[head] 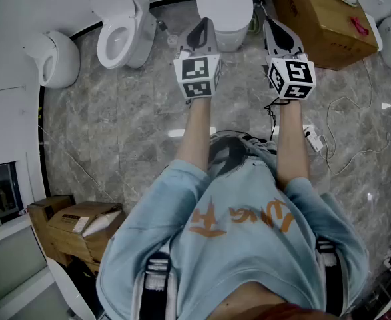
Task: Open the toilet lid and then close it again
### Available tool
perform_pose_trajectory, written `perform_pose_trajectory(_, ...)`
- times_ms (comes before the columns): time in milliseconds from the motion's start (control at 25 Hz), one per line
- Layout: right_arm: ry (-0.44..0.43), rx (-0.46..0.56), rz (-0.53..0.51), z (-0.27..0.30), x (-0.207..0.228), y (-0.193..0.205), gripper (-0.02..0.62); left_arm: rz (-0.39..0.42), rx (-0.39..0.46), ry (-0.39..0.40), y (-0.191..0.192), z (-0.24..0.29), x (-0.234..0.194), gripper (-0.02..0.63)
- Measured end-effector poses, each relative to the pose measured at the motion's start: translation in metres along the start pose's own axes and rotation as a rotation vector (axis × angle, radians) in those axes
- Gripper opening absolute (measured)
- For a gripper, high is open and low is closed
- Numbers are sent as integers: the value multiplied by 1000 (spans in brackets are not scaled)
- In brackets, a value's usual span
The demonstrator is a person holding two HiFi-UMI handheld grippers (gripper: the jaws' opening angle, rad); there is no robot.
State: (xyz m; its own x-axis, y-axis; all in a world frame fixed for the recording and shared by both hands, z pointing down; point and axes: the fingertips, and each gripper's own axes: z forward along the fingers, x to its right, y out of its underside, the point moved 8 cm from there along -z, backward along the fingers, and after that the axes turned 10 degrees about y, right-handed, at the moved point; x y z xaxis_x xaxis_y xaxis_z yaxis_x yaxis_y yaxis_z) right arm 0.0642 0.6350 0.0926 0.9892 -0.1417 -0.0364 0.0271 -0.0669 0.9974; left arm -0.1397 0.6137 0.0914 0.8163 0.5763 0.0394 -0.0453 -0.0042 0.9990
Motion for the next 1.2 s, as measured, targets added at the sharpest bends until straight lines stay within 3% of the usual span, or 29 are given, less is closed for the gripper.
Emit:
perform_pose_trajectory(240,44,29,34,5,16,4,14,-6,-6,-1,4,11,3,23)
perform_pose_trajectory(440,67,30,103,9,45,9,14,-21,-9,-47,7,18,-3,23)
perform_pose_trajectory(760,21,27,163,32,70,20,14,2,-21,-41,9,39,13,23)
perform_pose_trajectory(960,-17,30,150,52,65,23,14,-23,-13,-92,13,47,-10,23)
perform_pose_trajectory(1200,-9,45,139,88,80,28,14,-23,10,-70,18,84,-30,23)
